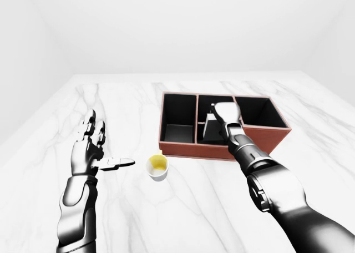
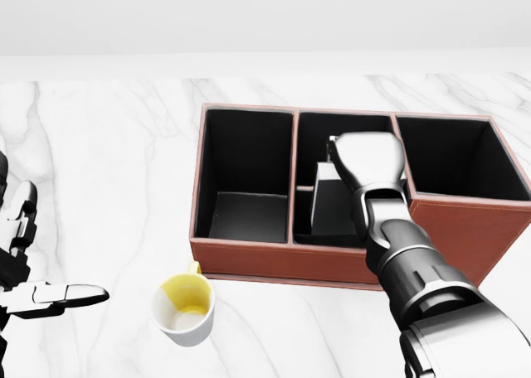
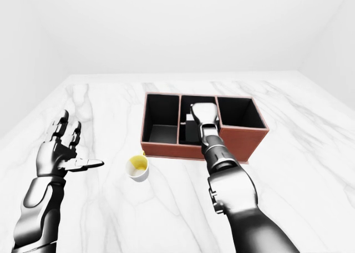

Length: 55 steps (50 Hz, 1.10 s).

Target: Pick up the book and place it in the caddy.

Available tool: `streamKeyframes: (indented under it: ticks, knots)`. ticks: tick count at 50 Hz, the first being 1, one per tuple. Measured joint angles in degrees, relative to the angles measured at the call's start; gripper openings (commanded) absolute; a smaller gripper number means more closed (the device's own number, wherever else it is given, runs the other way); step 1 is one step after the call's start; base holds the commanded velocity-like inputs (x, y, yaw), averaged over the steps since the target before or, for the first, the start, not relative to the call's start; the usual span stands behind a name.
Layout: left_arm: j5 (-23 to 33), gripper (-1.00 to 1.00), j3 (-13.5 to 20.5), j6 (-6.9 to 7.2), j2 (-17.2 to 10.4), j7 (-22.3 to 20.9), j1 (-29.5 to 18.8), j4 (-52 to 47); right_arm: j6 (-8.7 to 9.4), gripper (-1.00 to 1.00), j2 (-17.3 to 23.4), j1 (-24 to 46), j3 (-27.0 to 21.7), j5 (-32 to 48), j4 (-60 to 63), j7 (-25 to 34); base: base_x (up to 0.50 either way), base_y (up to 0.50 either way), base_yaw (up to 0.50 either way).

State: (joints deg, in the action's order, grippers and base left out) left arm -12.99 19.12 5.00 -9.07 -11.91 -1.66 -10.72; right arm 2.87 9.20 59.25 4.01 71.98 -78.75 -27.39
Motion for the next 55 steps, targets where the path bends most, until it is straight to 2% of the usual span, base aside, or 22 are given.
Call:
streamKeyframes:
  ticks: [8, 9, 10, 34, 38, 45, 49, 55]
  knots:
    - [-0.2, 1.0, 0.1, 0.0, 0.0, -0.2, 0.2, 0.6, -0.16, -1.0, -0.1, 0.1, -0.4, 0.0, -0.2, -1.6, 0.0, 0.0, 0.0]
    - [-0.2, 1.0, 0.1, 0.0, 0.0, -0.2, 0.3, 0.6, -0.25, -0.63, -0.2, 0.1, -0.5, 0.0, -0.3, -1.8, 0.0, 0.0, 0.0]
    - [-0.3, 1.0, 0.2, 0.0, 0.0, -0.2, 0.3, 0.7, -0.36, 1.0, -0.2, 0.2, -0.5, 0.0, -0.3, -2.2, 0.0, 0.0, 0.0]
    - [-0.6, 1.0, 0.4, 0.0, 0.7, -0.7, 1.9, -0.8, -1.86, 1.0, -0.9, 1.0, -0.7, 1.6, 0.3, -2.6, 0.0, 0.0, 0.0]
    - [-0.5, 1.0, 0.3, 0.0, 0.9, -0.7, 2.0, -1.3, -2.89, 1.0, -0.9, 1.0, -0.7, 1.1, 0.5, -2.6, 0.0, 0.0, 0.0]
    - [-0.3, 1.0, 0.1, 0.0, 1.0, -0.5, 1.9, -2.0, -5.84, 1.0, -0.7, 0.7, -0.1, -0.5, 2.3, -2.4, 0.0, 0.0, 0.0]
    - [-0.2, 1.0, -0.2, 0.0, 1.1, -0.3, 1.7, -2.6, -7.87, 1.0, -0.3, -0.7, 0.1, -2.0, 6.9, -0.1, 0.0, 0.0, 0.0]
    - [0.1, 1.0, -0.7, 0.0, 1.2, 0.1, 1.5, -3.7, -7.87, 1.0, 0.5, -8.0, -0.8, -4.4, 25.6, 9.3, 0.0, 0.0, 0.0]
